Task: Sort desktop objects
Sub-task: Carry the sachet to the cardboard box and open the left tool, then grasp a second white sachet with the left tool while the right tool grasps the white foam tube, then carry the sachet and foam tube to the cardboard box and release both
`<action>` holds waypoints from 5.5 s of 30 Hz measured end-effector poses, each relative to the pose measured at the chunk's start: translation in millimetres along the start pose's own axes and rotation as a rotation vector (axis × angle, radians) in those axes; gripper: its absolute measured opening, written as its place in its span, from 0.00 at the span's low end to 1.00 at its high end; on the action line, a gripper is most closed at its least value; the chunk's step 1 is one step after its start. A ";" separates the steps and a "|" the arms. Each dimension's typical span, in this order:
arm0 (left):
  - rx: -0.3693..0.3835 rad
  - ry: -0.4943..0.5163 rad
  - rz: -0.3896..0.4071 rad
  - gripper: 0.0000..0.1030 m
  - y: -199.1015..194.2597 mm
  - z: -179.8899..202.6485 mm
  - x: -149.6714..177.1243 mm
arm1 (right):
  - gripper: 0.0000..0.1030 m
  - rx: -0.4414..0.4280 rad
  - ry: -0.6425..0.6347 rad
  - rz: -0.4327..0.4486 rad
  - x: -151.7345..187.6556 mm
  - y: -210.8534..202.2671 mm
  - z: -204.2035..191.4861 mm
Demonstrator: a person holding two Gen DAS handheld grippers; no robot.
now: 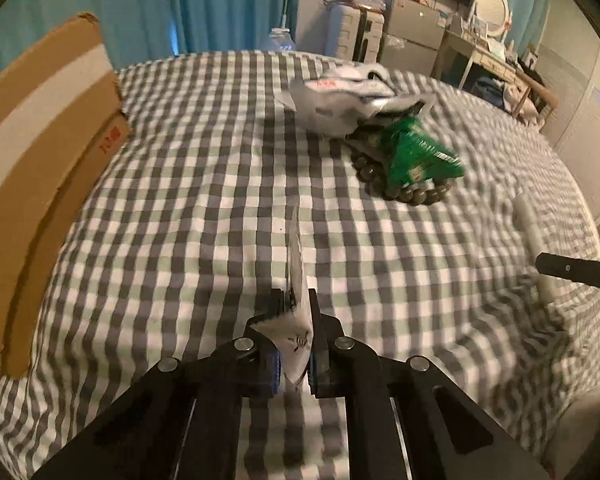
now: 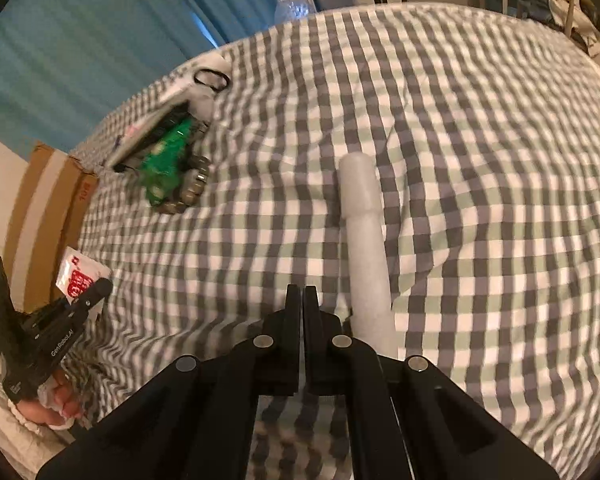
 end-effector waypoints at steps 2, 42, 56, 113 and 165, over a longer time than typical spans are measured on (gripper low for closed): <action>0.015 -0.017 0.015 0.10 -11.3 0.7 -3.0 | 0.02 0.000 -0.014 0.018 2.8 -12.6 -7.3; -0.069 -0.198 0.236 0.09 -184.4 -159.8 -23.8 | 0.10 -0.235 -0.323 0.120 1.4 -83.8 -213.0; 0.070 -0.200 0.154 0.09 -88.7 -78.2 -26.9 | 0.38 0.266 0.063 -0.044 3.5 19.7 16.7; 0.056 -0.193 -0.010 0.04 -14.1 0.0 14.9 | 0.19 0.016 0.033 0.059 9.1 -6.7 -13.6; -0.185 -0.264 0.251 0.04 -172.8 -221.8 -77.1 | 0.07 -0.469 -0.485 0.049 -47.4 -43.5 -435.7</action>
Point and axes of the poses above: each gripper's, at about its wrist camera, not at the fingertips, and y roughly the way its jaws point, z to its right, x to its underside, the point moved 2 cm from there along y, roughly the way its jaws point, and after that the axes turned 1 degree about z, right-handed, at the moved point
